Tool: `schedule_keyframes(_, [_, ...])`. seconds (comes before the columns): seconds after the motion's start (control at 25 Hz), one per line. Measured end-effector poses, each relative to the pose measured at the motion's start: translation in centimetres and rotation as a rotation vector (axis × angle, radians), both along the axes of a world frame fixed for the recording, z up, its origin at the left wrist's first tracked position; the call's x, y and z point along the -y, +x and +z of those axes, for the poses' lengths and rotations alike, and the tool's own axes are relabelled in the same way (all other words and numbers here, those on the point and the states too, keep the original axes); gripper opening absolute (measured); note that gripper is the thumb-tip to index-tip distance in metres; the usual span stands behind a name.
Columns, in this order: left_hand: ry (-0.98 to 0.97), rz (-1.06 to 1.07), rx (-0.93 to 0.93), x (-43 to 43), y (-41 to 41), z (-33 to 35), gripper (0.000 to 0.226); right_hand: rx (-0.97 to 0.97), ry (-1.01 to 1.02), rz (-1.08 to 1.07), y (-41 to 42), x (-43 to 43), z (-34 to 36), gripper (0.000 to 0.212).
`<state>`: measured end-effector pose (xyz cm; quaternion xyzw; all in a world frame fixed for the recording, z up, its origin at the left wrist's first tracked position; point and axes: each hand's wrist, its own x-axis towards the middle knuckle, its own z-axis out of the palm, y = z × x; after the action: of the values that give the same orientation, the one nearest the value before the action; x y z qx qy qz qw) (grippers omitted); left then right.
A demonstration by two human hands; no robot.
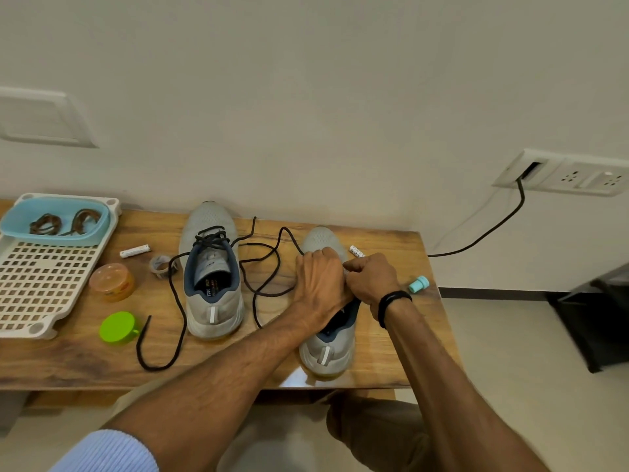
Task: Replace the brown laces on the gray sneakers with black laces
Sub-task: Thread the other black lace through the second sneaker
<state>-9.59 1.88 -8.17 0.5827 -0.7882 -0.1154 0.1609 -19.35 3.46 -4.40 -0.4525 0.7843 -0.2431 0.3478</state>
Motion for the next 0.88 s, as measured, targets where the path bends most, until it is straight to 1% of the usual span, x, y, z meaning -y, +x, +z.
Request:
schedule_keyframes(0.2, [0.042, -0.004, -0.073, 0.3, 0.1, -0.2, 0.033, 0.026, -0.016, 0.036, -0.5, 0.0, -0.2, 0.018])
schedule_keyframes(0.32, [0.091, -0.041, -0.111, 0.4, 0.2, -0.7, 0.026, 0.032, -0.006, 0.076, -0.6, 0.0, -0.2, 0.019])
schedule_keyframes(0.48, [0.115, -0.066, -0.088, 1.1, 0.5, -0.7, 0.015, 0.031, 0.033, 0.103, -0.8, 0.4, -0.3, 0.019])
schedule_keyframes(0.6, [0.086, -0.056, -0.057, 1.0, 0.7, 1.1, 0.02, -0.003, 0.028, 0.094, -1.1, 0.6, -0.4, 0.019])
schedule_keyframes(0.68, [0.064, -0.024, 0.009, 0.4, 1.1, 2.0, 0.019, -0.088, 0.031, 0.043, -0.8, 0.5, -0.3, 0.012])
schedule_keyframes(0.76, [0.071, 0.007, 0.039, 0.1, 1.3, 2.1, 0.017, -0.13, 0.027, -0.005, -0.5, 0.3, 0.0, 0.009])
schedule_keyframes(0.88, [0.118, 0.04, 0.039, 0.2, 1.6, 1.8, 0.019, -0.098, 0.002, -0.039, -0.4, 0.3, 0.3, 0.016])
